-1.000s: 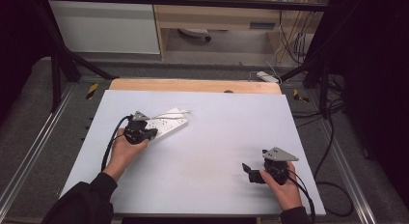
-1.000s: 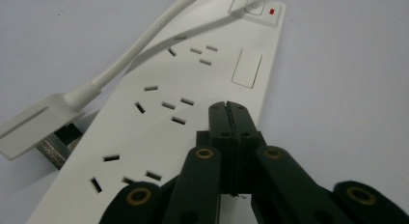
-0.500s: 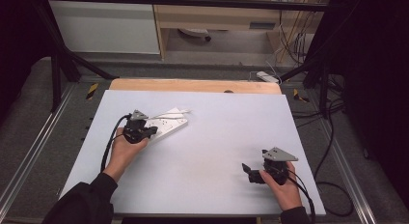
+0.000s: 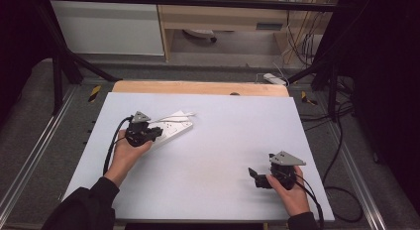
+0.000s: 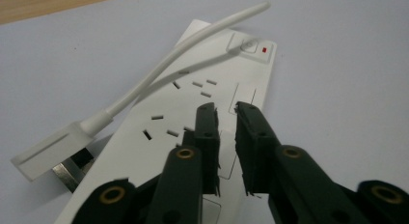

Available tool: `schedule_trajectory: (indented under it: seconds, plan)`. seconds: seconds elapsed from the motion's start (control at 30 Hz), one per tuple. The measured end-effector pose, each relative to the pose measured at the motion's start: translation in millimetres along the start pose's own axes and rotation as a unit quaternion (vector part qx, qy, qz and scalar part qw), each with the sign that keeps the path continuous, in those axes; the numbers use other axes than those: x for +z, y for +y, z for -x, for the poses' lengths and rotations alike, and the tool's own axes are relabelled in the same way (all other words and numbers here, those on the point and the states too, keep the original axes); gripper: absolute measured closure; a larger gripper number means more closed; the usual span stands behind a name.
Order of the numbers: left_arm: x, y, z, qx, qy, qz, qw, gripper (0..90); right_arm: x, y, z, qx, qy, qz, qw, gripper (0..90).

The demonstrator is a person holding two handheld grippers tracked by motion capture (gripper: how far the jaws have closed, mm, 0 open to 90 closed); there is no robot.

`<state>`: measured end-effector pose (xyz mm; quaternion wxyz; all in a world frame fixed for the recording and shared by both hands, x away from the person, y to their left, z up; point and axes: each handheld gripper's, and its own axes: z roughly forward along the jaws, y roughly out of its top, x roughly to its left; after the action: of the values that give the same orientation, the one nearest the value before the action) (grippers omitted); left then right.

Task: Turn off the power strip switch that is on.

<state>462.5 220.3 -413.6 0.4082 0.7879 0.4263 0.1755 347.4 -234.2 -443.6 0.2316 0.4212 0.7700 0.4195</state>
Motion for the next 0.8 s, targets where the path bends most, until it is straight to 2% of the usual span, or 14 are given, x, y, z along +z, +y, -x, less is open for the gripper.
schedule_trajectory:
  seconds: [0.1,0.37,0.47,0.6,0.8]
  plan:
    - [-3.0,1.8,-2.2,-0.010,0.000,0.011,0.9999,69.7,0.0,-0.1,0.0,0.000,0.000,0.000,1.0000,5.8]
    - [-7.9,4.8,-4.1,-0.022,0.019,0.022,0.9993,51.2,0.0,-0.1,0.0,0.000,0.000,0.000,1.0000,5.7]
    - [-9.7,6.0,-3.8,-0.027,0.019,0.025,0.9991,44.1,0.1,-0.1,0.0,0.000,0.000,0.000,1.0000,5.8]
    - [-12.0,7.1,-2.8,-0.025,0.014,0.031,0.9991,38.6,0.2,-0.1,0.0,-0.001,0.000,-0.001,1.0000,5.8]
    - [-16.9,10.1,-1.2,-0.033,0.005,0.044,0.9985,29.8,0.2,-0.1,0.1,-0.001,0.000,-0.001,1.0000,5.8]
